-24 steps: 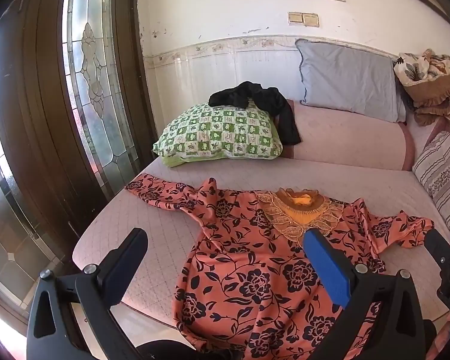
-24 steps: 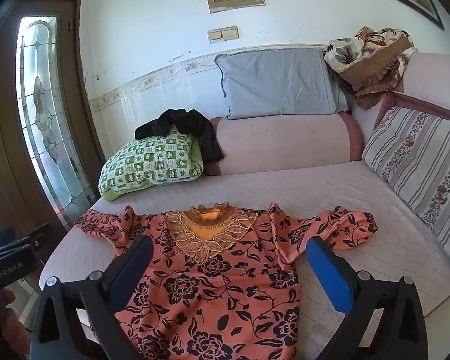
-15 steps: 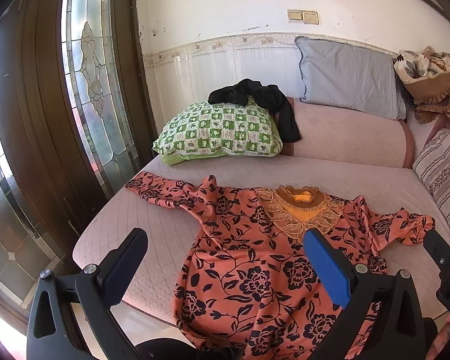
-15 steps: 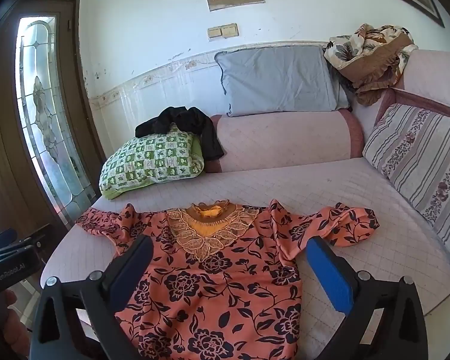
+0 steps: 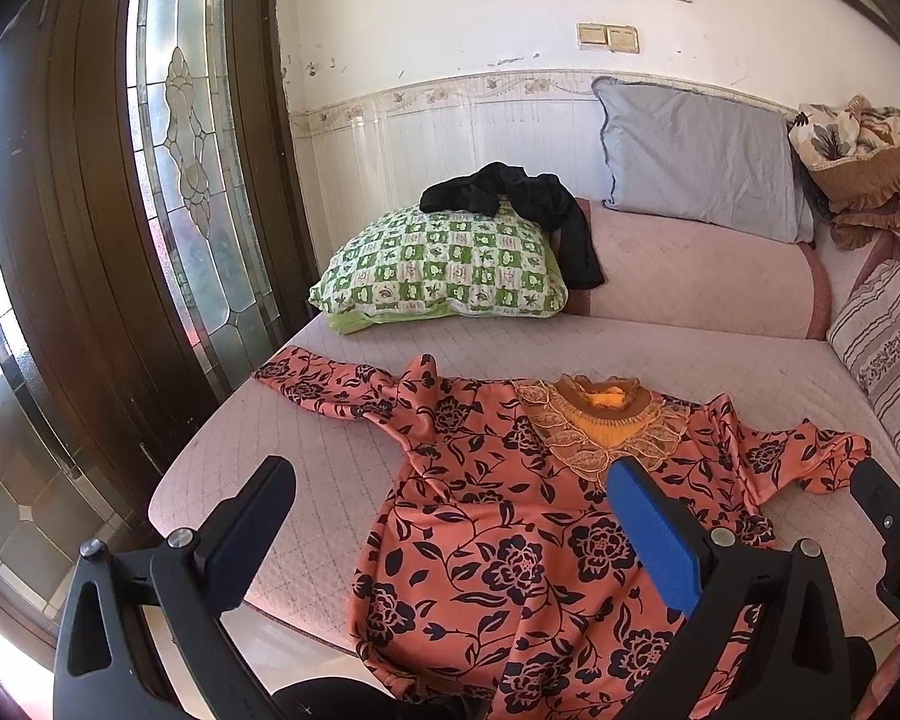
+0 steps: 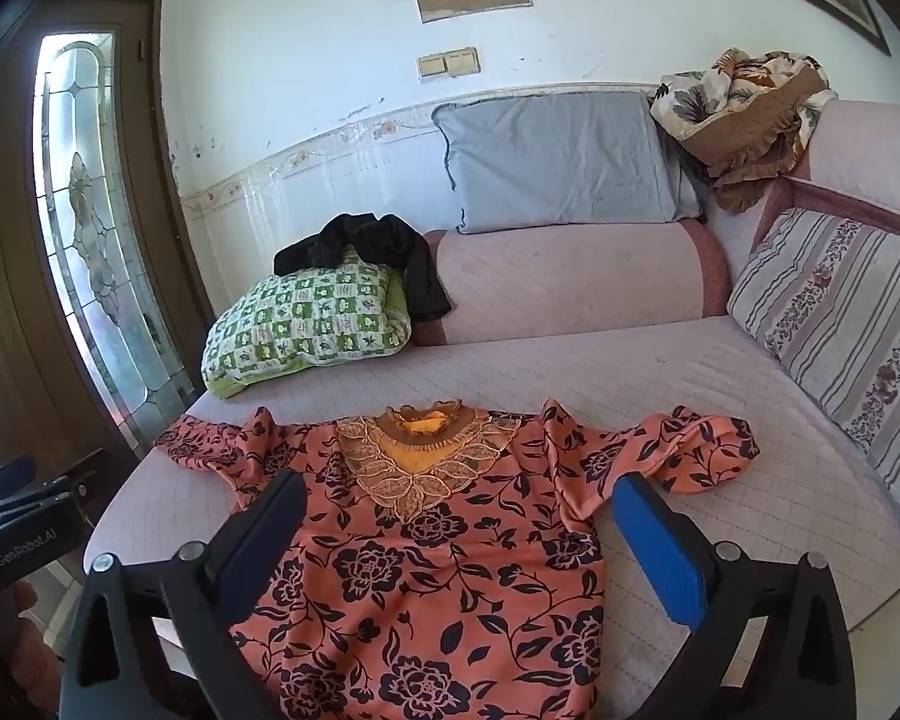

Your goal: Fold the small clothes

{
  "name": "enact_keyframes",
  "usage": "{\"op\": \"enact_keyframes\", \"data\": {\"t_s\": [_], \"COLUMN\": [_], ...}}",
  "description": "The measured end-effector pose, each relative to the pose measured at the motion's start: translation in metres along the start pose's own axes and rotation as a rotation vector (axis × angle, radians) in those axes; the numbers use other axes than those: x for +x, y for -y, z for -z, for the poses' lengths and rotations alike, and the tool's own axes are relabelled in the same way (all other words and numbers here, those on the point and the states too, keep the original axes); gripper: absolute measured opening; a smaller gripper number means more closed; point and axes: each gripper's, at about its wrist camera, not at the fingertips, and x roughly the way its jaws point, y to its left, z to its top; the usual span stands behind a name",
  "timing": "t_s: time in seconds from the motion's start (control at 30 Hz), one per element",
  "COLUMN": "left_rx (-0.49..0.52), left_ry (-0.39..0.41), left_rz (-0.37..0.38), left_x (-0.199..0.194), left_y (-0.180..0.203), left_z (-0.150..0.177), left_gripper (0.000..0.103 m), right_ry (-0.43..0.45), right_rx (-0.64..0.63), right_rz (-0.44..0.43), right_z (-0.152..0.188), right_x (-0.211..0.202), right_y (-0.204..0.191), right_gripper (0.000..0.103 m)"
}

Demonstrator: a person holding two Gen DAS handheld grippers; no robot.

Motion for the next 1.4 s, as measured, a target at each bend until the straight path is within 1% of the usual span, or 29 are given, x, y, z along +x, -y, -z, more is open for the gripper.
{"op": "enact_keyframes", "data": {"t_s": [0.27, 0.37, 0.47, 0.57, 0.63, 0.73, 0.83, 0.93, 1.03, 1.13, 1.2, 1.3, 1.4], "left_rx": [-0.004, 0.000, 0.015, 0.030, 0.039, 0.033, 0.014, 0.000, -0.008, -0.006, -0.018, -0.053, -0.053], "left_ry": [0.001, -0.013, -0.072, -0.191, -0.252, -0.303, -0.310, -0.302, -0.276, -0.256, -0.249, -0.254, -0.237], "left_rz": [-0.009, 0.001, 0.038, 0.084, 0.093, 0.100, 0.110, 0.118, 0.118, 0.103, 0.088, 0.073, 0.030], "left_x": [0.000, 0.006, 0.026, 0.062, 0.084, 0.111, 0.133, 0.155, 0.179, 0.206, 0.226, 0.256, 0.276], "left_y": [-0.002, -0.001, 0.005, 0.016, 0.025, 0.036, 0.044, 0.054, 0.064, 0.076, 0.082, 0.083, 0.080], "left_z": [0.000, 0.000, 0.005, 0.015, 0.023, 0.033, 0.034, 0.028, 0.019, 0.010, 0.005, 0.004, 0.017], "left_gripper": [0.103, 0.103, 0.103, 0.103, 0.103, 0.103, 0.103, 0.103, 0.103, 0.103, 0.103, 0.103, 0.103], "right_ry": [-0.006, -0.012, -0.034, -0.061, -0.088, -0.127, -0.148, -0.182, -0.197, -0.206, -0.212, -0.195, -0.178], "right_rx": [0.004, 0.002, 0.024, 0.090, 0.171, 0.336, 0.499, 0.636, 0.784, 0.941, 1.017, 1.131, 1.305], "right_rz": [-0.008, -0.012, -0.014, -0.017, -0.001, 0.031, 0.039, -0.018, -0.113, -0.175, -0.171, -0.152, -0.146], "right_z": [0.002, 0.003, 0.005, 0.007, 0.011, 0.019, 0.028, 0.035, 0.043, 0.051, 0.054, 0.060, 0.074], "right_x": [0.001, 0.003, 0.010, 0.023, 0.031, 0.042, 0.052, 0.074, 0.103, 0.137, 0.162, 0.193, 0.218], "right_y": [0.000, 0.001, 0.010, 0.037, 0.067, 0.123, 0.179, 0.220, 0.250, 0.272, 0.283, 0.302, 0.326], "right_gripper": [0.103, 0.103, 0.103, 0.103, 0.103, 0.103, 0.103, 0.103, 0.103, 0.103, 0.103, 0.103, 0.103]}}
